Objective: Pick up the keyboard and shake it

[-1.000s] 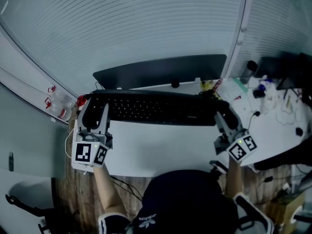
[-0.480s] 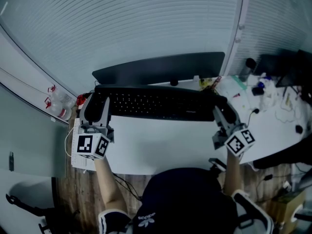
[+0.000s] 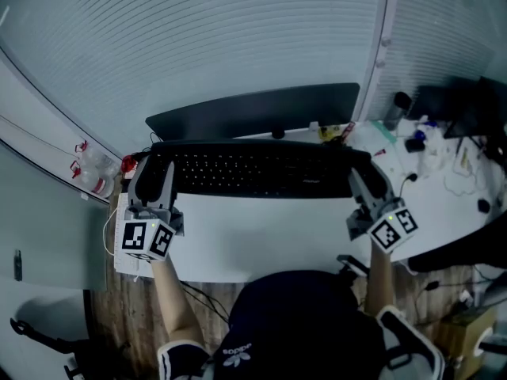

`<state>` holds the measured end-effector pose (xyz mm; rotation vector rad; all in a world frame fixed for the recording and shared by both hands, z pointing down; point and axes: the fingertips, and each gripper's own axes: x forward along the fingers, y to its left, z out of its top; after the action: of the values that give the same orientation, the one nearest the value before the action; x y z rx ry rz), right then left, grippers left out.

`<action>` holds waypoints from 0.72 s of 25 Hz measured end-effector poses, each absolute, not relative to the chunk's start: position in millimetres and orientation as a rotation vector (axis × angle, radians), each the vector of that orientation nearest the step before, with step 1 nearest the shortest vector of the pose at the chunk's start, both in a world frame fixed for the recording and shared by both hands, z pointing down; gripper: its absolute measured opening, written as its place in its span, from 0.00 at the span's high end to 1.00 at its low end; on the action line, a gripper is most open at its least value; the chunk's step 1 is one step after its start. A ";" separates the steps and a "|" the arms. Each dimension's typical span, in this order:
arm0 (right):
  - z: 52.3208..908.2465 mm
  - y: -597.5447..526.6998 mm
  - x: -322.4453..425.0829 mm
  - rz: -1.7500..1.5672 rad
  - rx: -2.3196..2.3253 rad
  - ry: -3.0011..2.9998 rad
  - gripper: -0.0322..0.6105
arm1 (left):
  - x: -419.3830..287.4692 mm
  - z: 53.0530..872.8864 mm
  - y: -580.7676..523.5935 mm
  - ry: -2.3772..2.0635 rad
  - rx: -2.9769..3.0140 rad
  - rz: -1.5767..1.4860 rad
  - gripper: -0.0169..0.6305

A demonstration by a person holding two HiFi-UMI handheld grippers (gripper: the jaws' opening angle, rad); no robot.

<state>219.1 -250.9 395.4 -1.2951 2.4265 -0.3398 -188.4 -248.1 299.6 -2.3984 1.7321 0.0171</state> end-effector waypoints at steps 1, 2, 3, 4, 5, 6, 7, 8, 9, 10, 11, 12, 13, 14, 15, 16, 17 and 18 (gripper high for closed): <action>397.2 -254.5 218.7 -0.347 -1.292 2.420 0.66 | -188.3 302.8 -252.0 1.744 -2.403 0.015 0.66; 400.1 -256.9 217.7 -0.360 -1.288 2.416 0.66 | -188.0 305.9 -253.0 1.761 -2.402 0.014 0.66; 402.6 -256.6 217.0 -0.368 -1.284 2.420 0.66 | -188.1 308.5 -250.5 1.775 -2.401 0.012 0.66; 403.7 -253.7 217.3 -0.365 -1.280 2.433 0.66 | -188.8 310.2 -246.9 1.780 -2.405 0.011 0.66; 402.8 -251.3 218.5 -0.351 -1.278 2.448 0.66 | -189.8 310.8 -244.8 1.778 -2.411 0.011 0.66; 400.1 -253.0 219.6 -0.335 -1.278 2.450 0.66 | -190.8 310.4 -245.5 1.775 -2.415 0.011 0.66; 396.3 -259.2 220.0 -0.325 -1.281 2.437 0.66 | -191.5 309.2 -248.6 1.776 -2.414 0.014 0.66; 392.3 -266.5 219.5 -0.320 -1.283 2.421 0.66 | -191.7 307.6 -251.8 1.778 -2.408 0.021 0.66; 388.5 -270.1 218.8 -0.315 -1.284 2.413 0.66 | -191.1 306.3 -253.0 1.779 -2.401 0.029 0.66; 385.6 -268.0 218.6 -0.307 -1.283 2.415 0.66 | -190.3 305.6 -251.5 1.776 -2.398 0.036 0.66; 384.6 -262.5 219.0 -0.301 -1.281 2.421 0.66 | -189.8 305.2 -248.4 1.769 -2.399 0.038 0.66; 386.5 -257.2 219.3 -0.305 -1.275 2.423 0.66 | -189.9 305.0 -245.3 1.760 -2.401 0.031 0.66; 390.2 -254.3 219.0 -0.314 -1.272 2.427 0.66 | -190.2 304.9 -243.6 1.754 -2.401 0.018 0.66; 393.7 -253.7 218.1 -0.321 -1.274 2.435 0.66 | -190.3 304.7 -243.5 1.750 -2.399 0.007 0.66; 396.3 -254.2 217.0 -0.321 -1.279 2.445 0.66 | -189.8 304.6 -244.2 1.750 -2.397 0.001 0.66; 397.5 -254.6 216.2 -0.320 -1.284 2.451 0.66 | -189.2 304.5 -244.6 1.753 -2.397 0.002 0.66; 397.4 -254.3 216.0 -0.320 -1.286 2.451 0.66 | -188.5 304.4 -244.3 1.757 -2.399 0.006 0.66; 397.1 -253.7 216.4 -0.322 -1.285 2.447 0.66 | -187.8 304.2 -243.4 1.763 -2.401 0.012 0.66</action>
<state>216.4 -253.7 397.1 -1.2853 2.4470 -0.3220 -187.8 -243.4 304.2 -2.4008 1.7627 0.0117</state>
